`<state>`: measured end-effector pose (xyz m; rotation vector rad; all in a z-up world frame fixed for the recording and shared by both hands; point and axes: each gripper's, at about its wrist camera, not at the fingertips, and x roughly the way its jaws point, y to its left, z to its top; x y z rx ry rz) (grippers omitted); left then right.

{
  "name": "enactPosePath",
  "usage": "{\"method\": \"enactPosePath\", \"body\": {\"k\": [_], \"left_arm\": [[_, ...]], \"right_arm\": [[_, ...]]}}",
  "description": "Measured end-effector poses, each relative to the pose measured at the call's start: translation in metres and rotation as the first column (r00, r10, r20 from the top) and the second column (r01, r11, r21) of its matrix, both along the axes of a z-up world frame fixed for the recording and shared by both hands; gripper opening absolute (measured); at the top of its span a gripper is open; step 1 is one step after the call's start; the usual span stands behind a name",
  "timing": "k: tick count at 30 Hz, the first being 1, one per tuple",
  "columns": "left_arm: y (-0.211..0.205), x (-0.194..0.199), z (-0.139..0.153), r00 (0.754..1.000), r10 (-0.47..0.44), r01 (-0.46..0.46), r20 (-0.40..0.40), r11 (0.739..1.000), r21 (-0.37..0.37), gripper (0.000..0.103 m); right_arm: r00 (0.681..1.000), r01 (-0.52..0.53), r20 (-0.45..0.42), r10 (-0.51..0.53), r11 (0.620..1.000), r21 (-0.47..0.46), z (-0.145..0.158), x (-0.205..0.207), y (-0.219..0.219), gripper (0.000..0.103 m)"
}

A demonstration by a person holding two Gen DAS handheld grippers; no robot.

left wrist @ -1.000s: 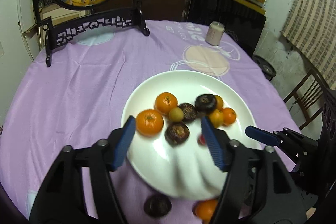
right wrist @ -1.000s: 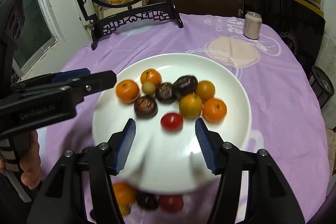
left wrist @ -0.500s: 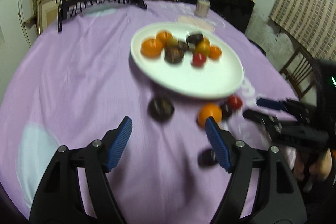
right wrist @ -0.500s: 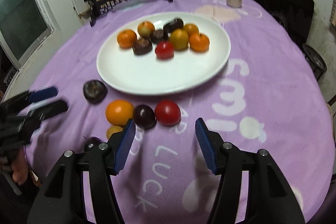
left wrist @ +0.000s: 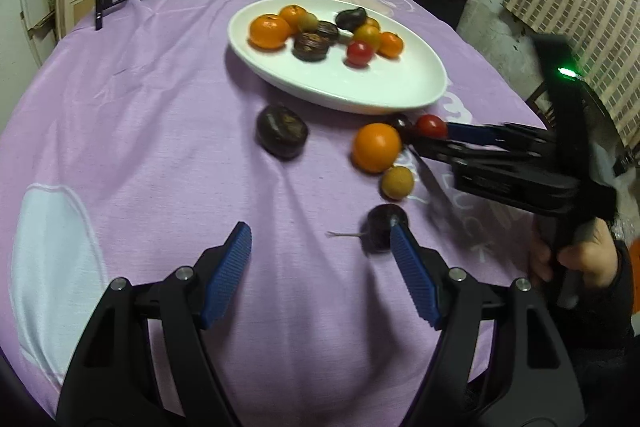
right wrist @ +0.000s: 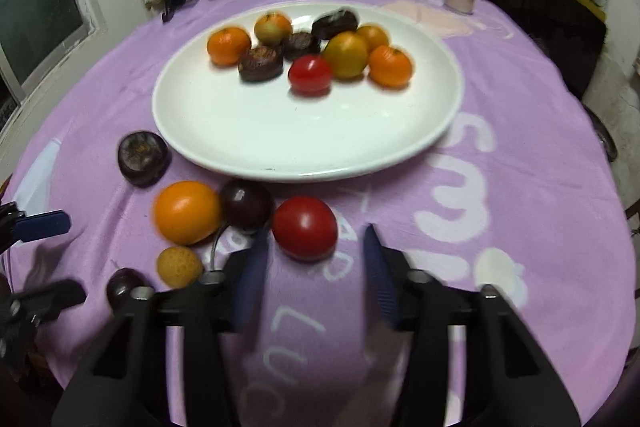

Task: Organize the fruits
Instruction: 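Grasp a dark passion fruit with the left tool while the right tool grasps a red tomato, then place the passion fruit and red tomato onto the white plate, opening both tools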

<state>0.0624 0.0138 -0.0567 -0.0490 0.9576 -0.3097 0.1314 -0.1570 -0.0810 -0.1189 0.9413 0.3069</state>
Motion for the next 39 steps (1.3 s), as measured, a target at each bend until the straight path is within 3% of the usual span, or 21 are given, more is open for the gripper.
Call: {"method": "enactPosePath", "body": {"k": [1, 5, 11, 13, 15, 17, 20, 39], "left_arm": [[-0.002, 0.000, 0.001, 1.000, -0.004, 0.004, 0.000, 1.000, 0.002, 0.074], [-0.008, -0.005, 0.004, 1.000, -0.021, 0.021, 0.001, 1.000, -0.003, 0.074], [-0.030, -0.003, -0.004, 0.996, -0.084, 0.084, -0.036, 0.996, -0.004, 0.072], [-0.037, 0.000, -0.010, 0.994, -0.093, 0.093, -0.055, 0.996, 0.003, 0.064], [-0.044, 0.006, -0.018, 0.992, -0.101, 0.102, -0.080, 0.995, 0.010, 0.047], [-0.048, 0.007, -0.019, 0.994, -0.095, 0.097, -0.059, 0.995, 0.030, 0.045], [-0.052, 0.010, -0.020, 0.995, -0.086, 0.089, -0.053, 0.994, 0.059, 0.028], [-0.033, 0.003, 0.015, 0.998, -0.055, 0.053, 0.031, 0.997, 0.052, 0.028]], "right_arm": [[1.000, -0.016, 0.000, 0.016, 1.000, 0.007, 0.000, 0.002, 0.002, 0.030], [1.000, -0.021, -0.003, 0.021, 1.000, 0.017, 0.005, -0.004, 0.003, 0.030], [0.999, 0.052, -0.019, -0.051, 0.995, 0.087, 0.015, -0.022, -0.024, 0.030], [0.997, 0.073, -0.030, -0.069, 0.990, 0.118, 0.015, -0.028, -0.036, 0.030], [0.996, 0.086, -0.038, -0.082, 0.987, 0.136, 0.015, -0.033, -0.044, 0.030], [0.995, 0.099, -0.040, -0.094, 0.984, 0.149, 0.016, -0.039, -0.051, 0.030], [0.994, 0.105, -0.041, -0.099, 0.980, 0.171, 0.016, -0.044, -0.058, 0.030], [0.999, 0.048, -0.025, -0.044, 0.979, 0.198, 0.031, -0.048, -0.041, 0.030]]}}
